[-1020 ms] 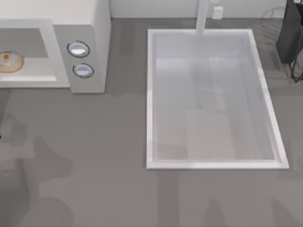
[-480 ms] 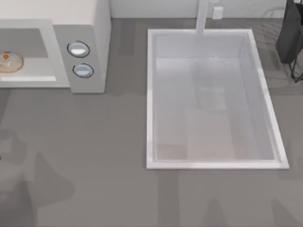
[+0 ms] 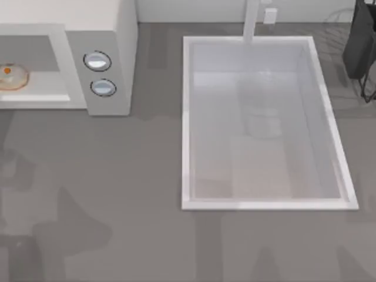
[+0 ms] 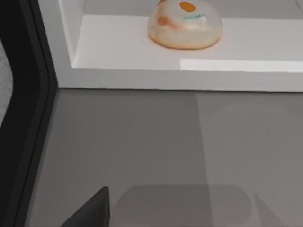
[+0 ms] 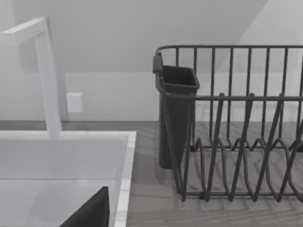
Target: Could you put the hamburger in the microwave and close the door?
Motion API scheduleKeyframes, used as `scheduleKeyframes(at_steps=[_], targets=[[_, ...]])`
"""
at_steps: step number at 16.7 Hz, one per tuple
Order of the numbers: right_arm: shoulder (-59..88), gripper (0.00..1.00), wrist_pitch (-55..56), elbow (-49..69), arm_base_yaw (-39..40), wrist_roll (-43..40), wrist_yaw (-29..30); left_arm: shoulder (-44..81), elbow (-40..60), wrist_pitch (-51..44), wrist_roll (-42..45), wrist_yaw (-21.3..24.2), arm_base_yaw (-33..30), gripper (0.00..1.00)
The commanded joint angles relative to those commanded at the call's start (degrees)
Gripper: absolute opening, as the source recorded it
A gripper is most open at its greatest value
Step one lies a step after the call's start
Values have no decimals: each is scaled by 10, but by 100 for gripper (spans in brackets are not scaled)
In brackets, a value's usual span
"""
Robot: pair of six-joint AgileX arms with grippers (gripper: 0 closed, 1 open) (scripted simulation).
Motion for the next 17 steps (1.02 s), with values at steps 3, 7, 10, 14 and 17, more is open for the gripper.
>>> scheduleKeyframes(at_steps=[3, 7, 10, 14, 17], targets=[[0, 100, 0, 0, 0, 0, 0, -63, 44, -121, -2, -2, -1, 100], [0, 100, 0, 0, 0, 0, 0, -126, 88, -201, -3, -4, -2, 100], [0, 100, 0, 0, 0, 0, 0, -131, 91, -206, -3, -4, -2, 100], [0, 100, 0, 0, 0, 0, 0, -135, 87, -205, -4, -8, -5, 100], [0, 100, 0, 0, 0, 0, 0, -183, 63, -205, -14, -28, -26, 100]])
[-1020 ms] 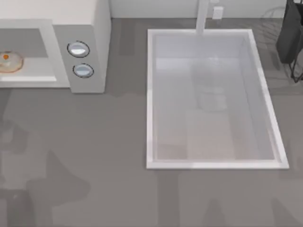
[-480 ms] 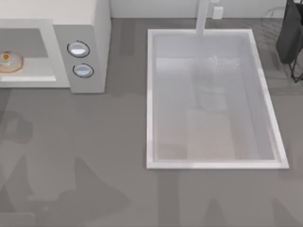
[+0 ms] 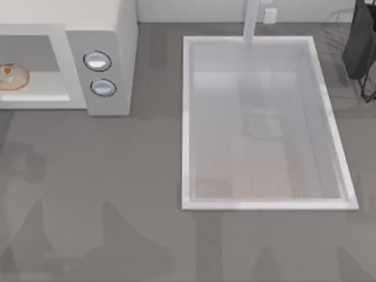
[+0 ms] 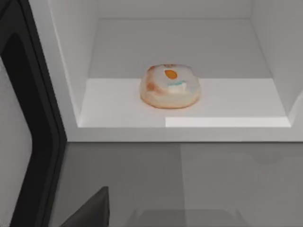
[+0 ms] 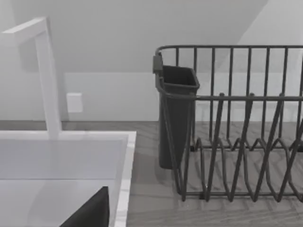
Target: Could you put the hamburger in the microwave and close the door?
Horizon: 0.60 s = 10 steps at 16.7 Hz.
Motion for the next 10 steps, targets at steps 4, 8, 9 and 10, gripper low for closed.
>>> scheduleKeyframes(at_steps=[4, 8, 9, 10], targets=[[0, 100, 0, 0, 0, 0, 0, -119, -58, -2, -23, -48, -51, 100], [0, 100, 0, 0, 0, 0, 0, -271, -134, -6, -53, -113, -117, 100], [0, 100, 0, 0, 0, 0, 0, -317, -153, -6, -61, -130, -134, 100], [0, 100, 0, 0, 0, 0, 0, -360, -172, -7, -68, -146, -151, 100]])
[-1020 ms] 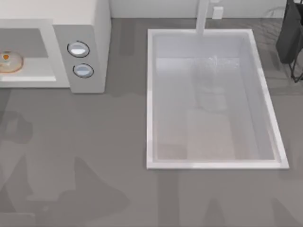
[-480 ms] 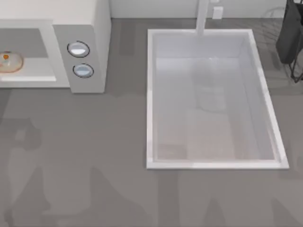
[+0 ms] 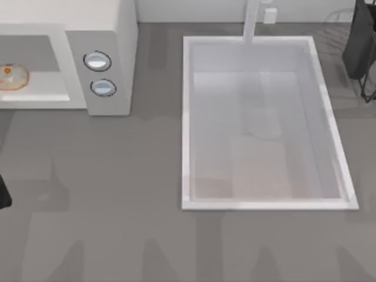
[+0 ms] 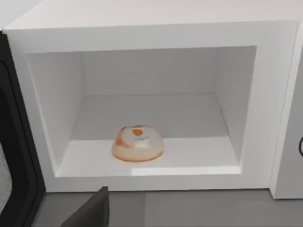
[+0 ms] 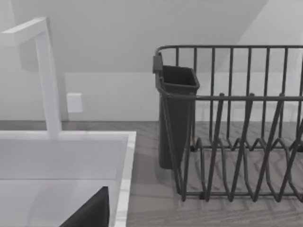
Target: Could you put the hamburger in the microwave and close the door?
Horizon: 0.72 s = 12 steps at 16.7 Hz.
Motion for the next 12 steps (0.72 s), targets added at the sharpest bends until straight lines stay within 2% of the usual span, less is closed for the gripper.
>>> scheduleKeyframes(at_steps=[5, 11, 12], targets=[[0, 100, 0, 0, 0, 0, 0, -133, -68, 0, -28, -61, -61, 100], [0, 100, 0, 0, 0, 0, 0, -145, -76, 0, -31, -68, -68, 100], [0, 100, 0, 0, 0, 0, 0, -145, -76, 0, -31, -68, -68, 92]])
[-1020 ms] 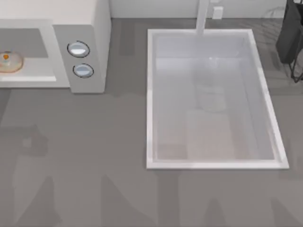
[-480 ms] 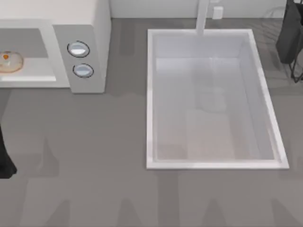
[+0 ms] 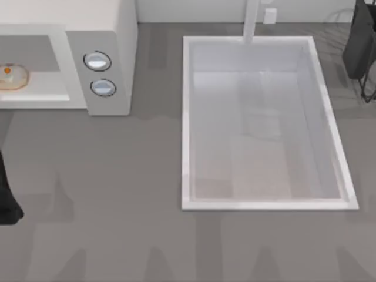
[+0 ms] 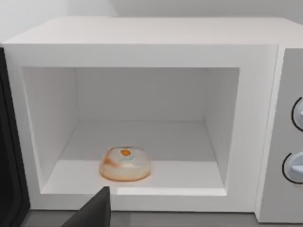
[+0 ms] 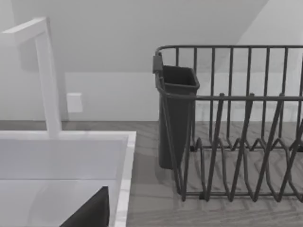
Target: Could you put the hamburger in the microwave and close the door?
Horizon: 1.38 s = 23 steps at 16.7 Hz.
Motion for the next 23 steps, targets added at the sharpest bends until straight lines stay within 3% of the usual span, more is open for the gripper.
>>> scheduleKeyframes(at_steps=[12, 23], targets=[[0, 100, 0, 0, 0, 0, 0, 0, 0, 0, 0, 0, 0, 2], [0, 100, 0, 0, 0, 0, 0, -10, 0, -10, 0, -9, -10, 0]])
